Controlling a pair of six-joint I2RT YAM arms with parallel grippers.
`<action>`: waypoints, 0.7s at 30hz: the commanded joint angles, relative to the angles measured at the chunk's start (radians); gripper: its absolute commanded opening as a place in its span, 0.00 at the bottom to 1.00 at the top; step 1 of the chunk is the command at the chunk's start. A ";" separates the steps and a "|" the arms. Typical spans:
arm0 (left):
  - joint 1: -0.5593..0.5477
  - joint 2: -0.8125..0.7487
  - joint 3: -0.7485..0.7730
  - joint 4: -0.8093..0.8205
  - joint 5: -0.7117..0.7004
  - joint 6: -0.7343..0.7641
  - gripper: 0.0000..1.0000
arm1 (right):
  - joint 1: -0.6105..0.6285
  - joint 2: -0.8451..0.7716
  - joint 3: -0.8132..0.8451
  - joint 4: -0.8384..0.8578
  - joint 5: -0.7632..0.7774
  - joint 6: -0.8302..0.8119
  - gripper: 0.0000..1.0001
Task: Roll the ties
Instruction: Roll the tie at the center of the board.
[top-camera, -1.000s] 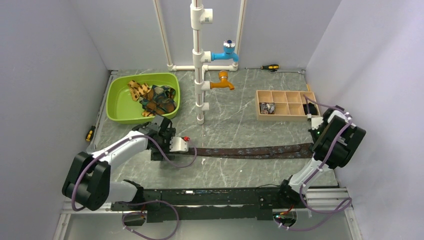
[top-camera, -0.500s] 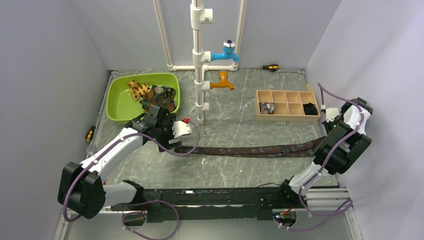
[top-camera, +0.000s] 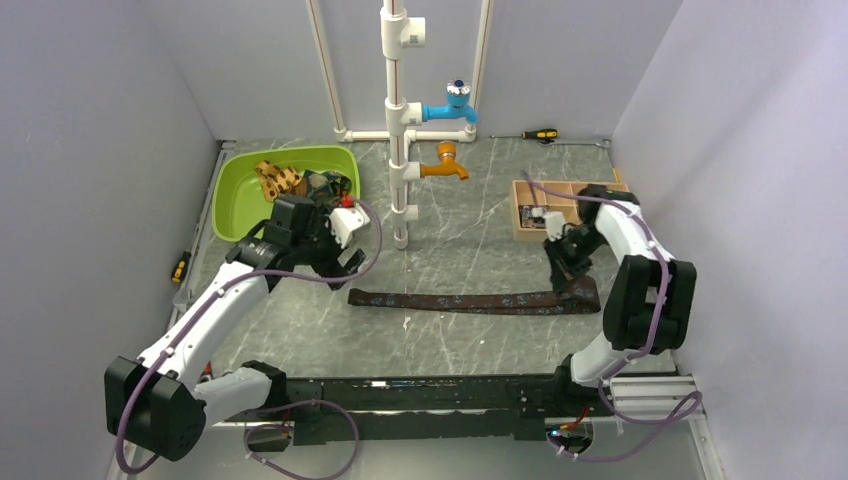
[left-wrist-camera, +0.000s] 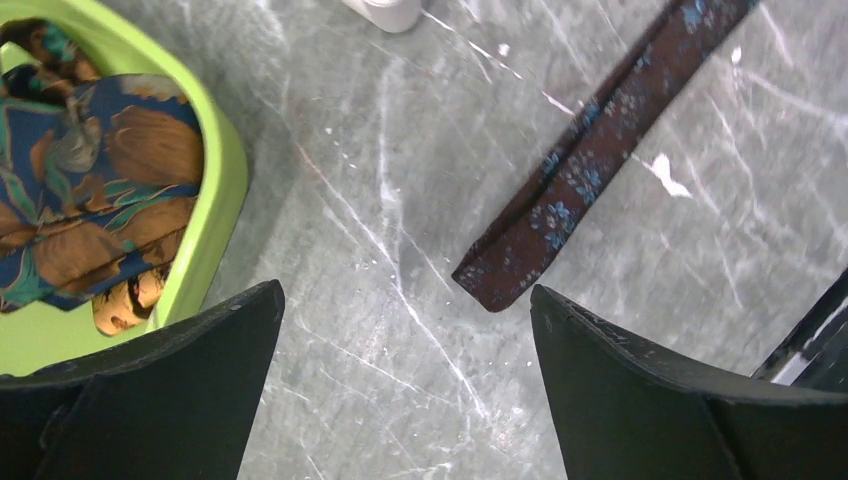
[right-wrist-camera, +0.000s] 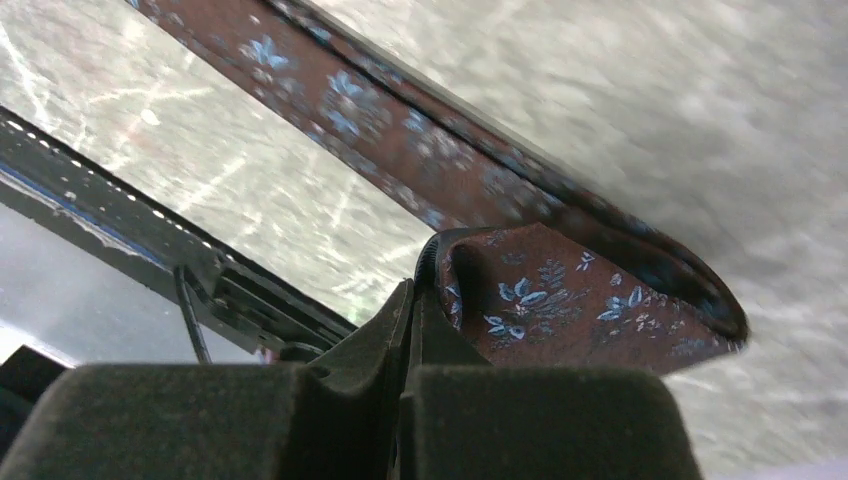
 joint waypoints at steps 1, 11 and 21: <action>0.046 0.026 0.083 -0.029 0.003 -0.157 0.99 | 0.127 0.054 -0.061 0.104 -0.041 0.160 0.00; 0.067 -0.110 0.028 0.077 0.153 -0.225 0.99 | 0.090 0.219 -0.227 0.323 0.193 0.129 0.00; 0.033 -0.016 0.058 -0.080 0.313 0.001 0.99 | -0.186 0.202 -0.176 0.304 0.323 -0.097 0.00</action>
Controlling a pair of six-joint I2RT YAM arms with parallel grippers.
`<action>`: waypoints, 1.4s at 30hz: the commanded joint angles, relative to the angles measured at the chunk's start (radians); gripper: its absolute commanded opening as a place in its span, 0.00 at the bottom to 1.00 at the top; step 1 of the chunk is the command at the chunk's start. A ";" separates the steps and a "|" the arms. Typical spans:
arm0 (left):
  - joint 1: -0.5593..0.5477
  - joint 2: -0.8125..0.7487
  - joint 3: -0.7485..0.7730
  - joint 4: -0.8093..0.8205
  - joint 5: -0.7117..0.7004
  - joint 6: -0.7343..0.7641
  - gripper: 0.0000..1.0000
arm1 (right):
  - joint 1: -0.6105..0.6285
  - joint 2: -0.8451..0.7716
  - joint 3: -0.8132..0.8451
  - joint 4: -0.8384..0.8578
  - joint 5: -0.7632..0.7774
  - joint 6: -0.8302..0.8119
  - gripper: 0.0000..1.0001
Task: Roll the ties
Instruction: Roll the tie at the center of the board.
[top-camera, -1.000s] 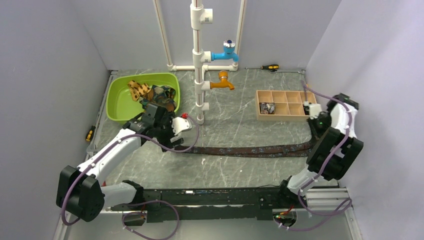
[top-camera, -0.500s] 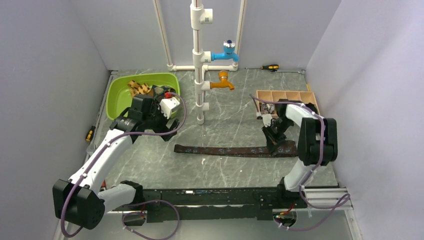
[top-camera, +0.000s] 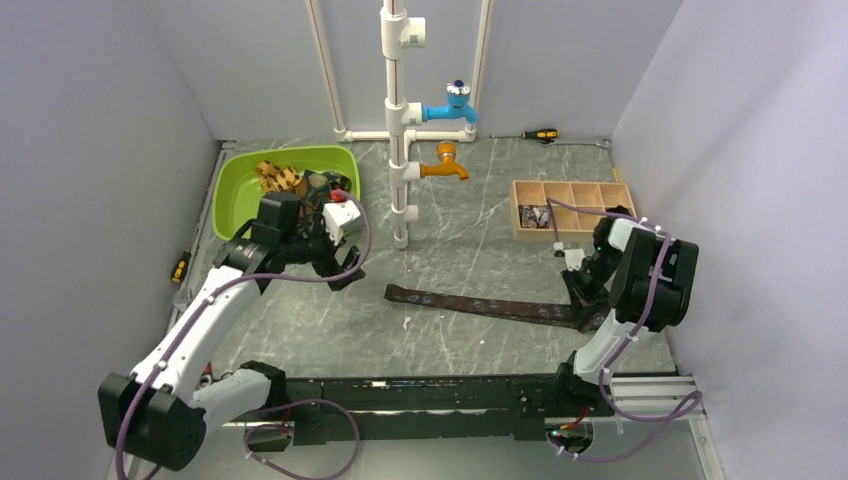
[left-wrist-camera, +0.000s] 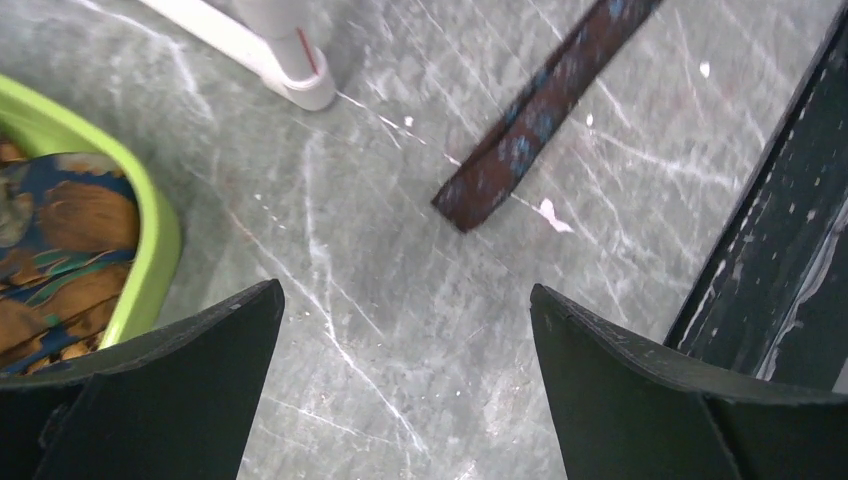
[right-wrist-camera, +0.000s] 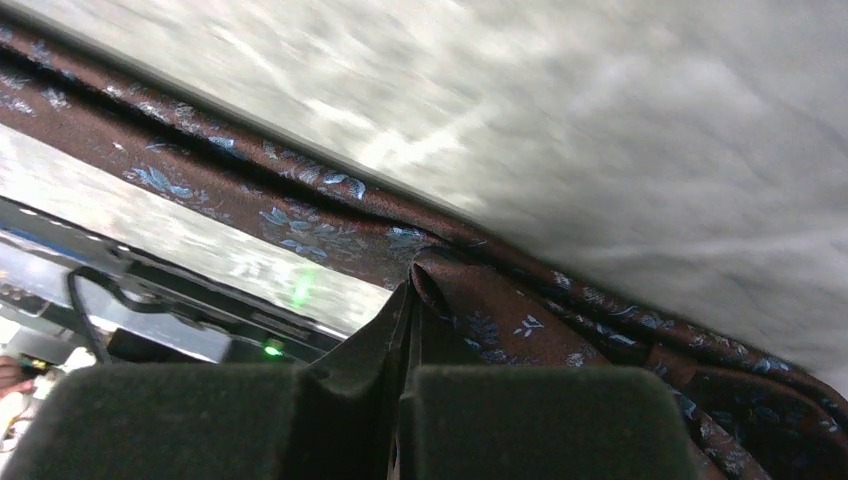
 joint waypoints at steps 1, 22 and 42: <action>-0.050 0.041 -0.012 -0.051 0.052 0.146 0.99 | -0.079 0.007 0.021 0.170 0.196 -0.180 0.00; -0.180 0.080 -0.158 0.398 0.234 -0.562 0.99 | 0.003 -0.378 0.342 -0.198 -0.428 -0.043 1.00; -0.360 0.397 -0.436 1.356 0.142 -1.455 0.99 | 0.069 -0.585 0.286 0.027 -0.366 0.256 1.00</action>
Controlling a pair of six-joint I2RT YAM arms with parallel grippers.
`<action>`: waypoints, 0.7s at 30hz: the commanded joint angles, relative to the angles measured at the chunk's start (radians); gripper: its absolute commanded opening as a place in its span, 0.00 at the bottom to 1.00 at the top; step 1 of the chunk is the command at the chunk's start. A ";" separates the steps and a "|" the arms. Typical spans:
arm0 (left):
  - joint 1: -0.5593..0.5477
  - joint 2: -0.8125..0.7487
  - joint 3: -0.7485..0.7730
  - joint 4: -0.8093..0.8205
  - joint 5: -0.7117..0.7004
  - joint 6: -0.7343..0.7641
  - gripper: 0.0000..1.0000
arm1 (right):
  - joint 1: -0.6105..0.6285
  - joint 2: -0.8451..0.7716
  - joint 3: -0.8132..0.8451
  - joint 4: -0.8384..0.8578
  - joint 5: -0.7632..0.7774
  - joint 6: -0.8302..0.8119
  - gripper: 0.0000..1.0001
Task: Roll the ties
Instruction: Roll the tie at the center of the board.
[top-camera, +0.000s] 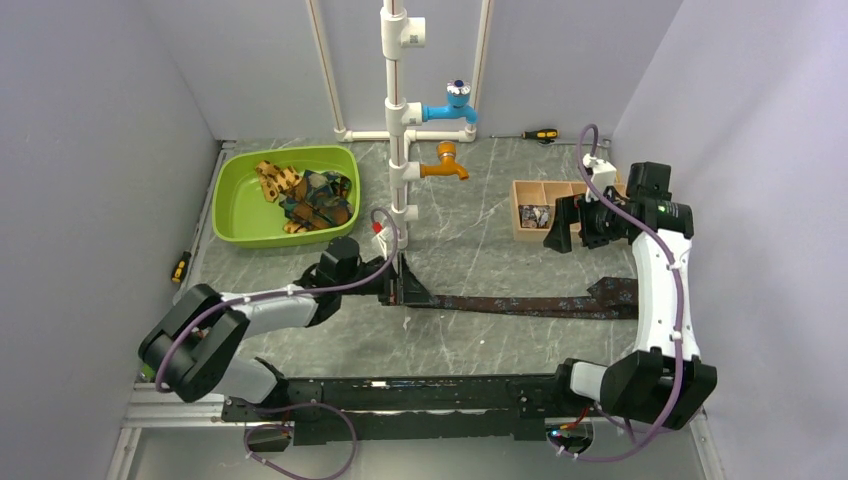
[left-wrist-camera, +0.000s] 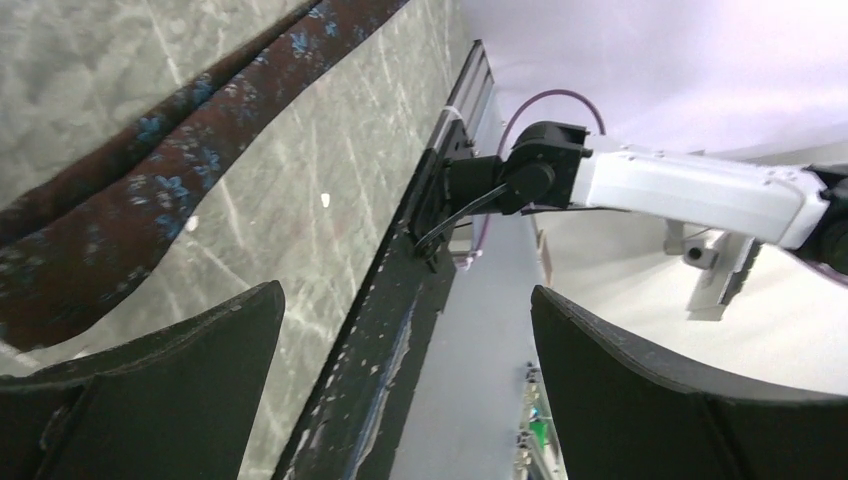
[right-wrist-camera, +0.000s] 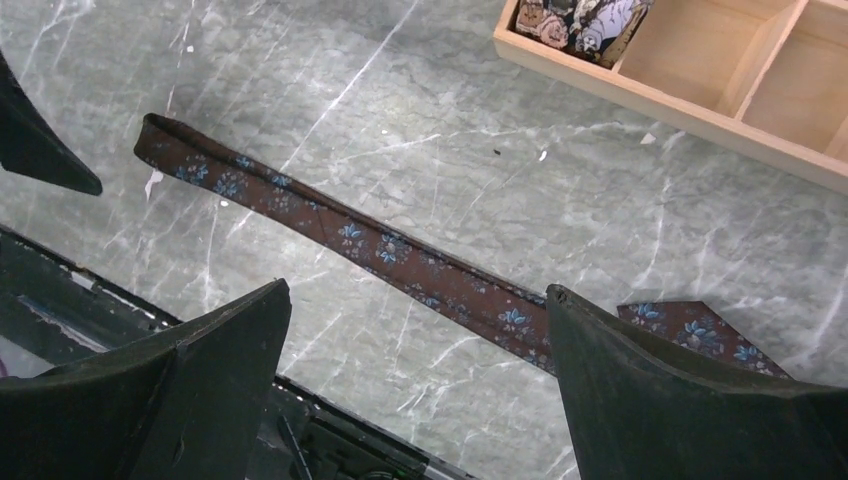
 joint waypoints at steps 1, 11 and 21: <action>-0.044 0.078 -0.003 0.228 -0.050 -0.182 0.99 | 0.000 -0.043 -0.016 0.002 0.024 0.002 1.00; -0.064 0.338 0.082 0.449 -0.048 -0.332 0.99 | 0.001 -0.070 -0.045 -0.049 0.033 -0.057 1.00; -0.041 0.459 0.026 0.435 -0.111 -0.273 0.99 | 0.001 -0.062 -0.065 -0.069 0.054 -0.098 1.00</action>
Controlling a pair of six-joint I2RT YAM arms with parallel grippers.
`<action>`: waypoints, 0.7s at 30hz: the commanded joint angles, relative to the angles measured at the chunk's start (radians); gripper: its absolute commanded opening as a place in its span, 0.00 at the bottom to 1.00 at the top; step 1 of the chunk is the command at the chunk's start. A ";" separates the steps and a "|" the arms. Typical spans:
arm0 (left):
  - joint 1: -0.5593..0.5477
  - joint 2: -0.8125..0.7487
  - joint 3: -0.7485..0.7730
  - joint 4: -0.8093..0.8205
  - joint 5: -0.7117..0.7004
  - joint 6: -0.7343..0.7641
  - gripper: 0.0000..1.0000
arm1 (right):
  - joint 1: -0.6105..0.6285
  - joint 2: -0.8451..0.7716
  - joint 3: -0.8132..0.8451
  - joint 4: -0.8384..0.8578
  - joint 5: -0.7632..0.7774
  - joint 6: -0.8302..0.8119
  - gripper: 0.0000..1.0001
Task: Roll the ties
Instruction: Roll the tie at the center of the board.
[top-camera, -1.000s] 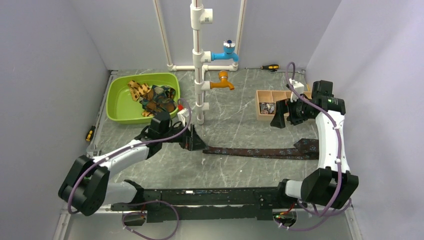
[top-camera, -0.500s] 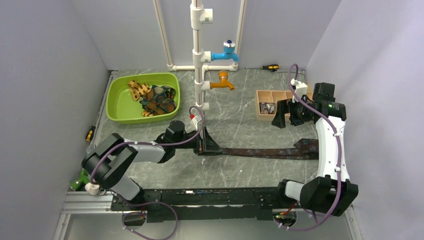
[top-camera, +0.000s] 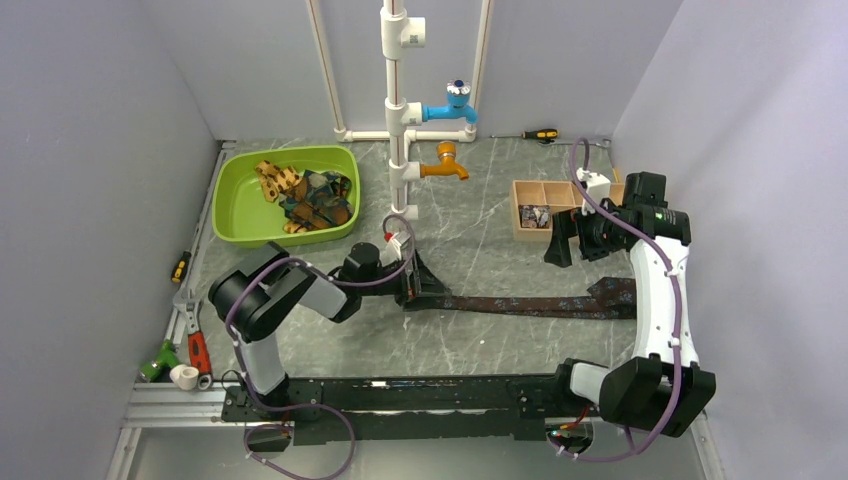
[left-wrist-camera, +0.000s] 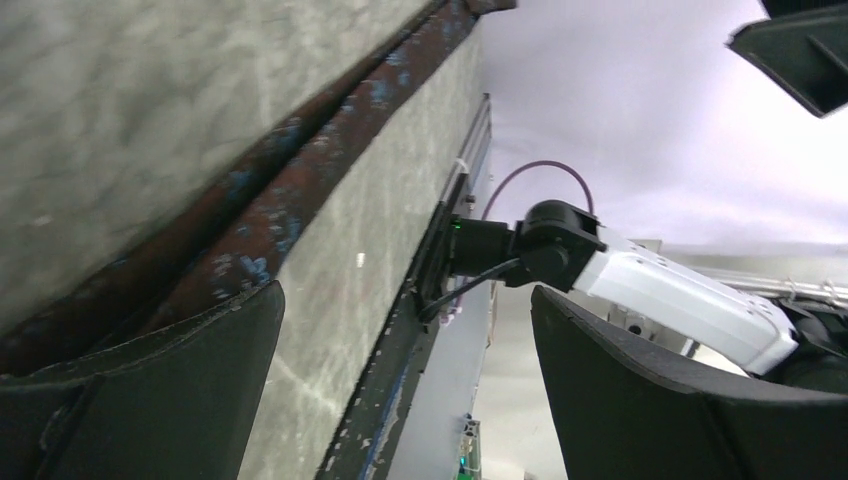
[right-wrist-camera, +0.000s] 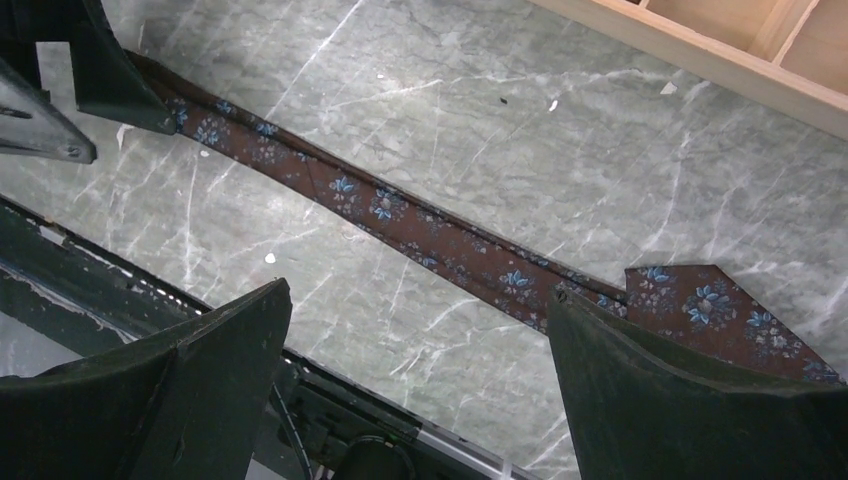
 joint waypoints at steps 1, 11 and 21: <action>0.016 0.056 -0.039 0.038 -0.047 0.037 0.99 | -0.001 0.001 -0.005 -0.015 0.022 -0.034 1.00; 0.055 0.214 0.025 0.208 0.069 -0.007 0.99 | 0.000 -0.003 -0.019 -0.056 -0.025 -0.082 1.00; 0.160 -0.316 -0.127 0.008 0.241 0.175 0.99 | 0.001 -0.130 0.004 0.039 -0.275 0.041 1.00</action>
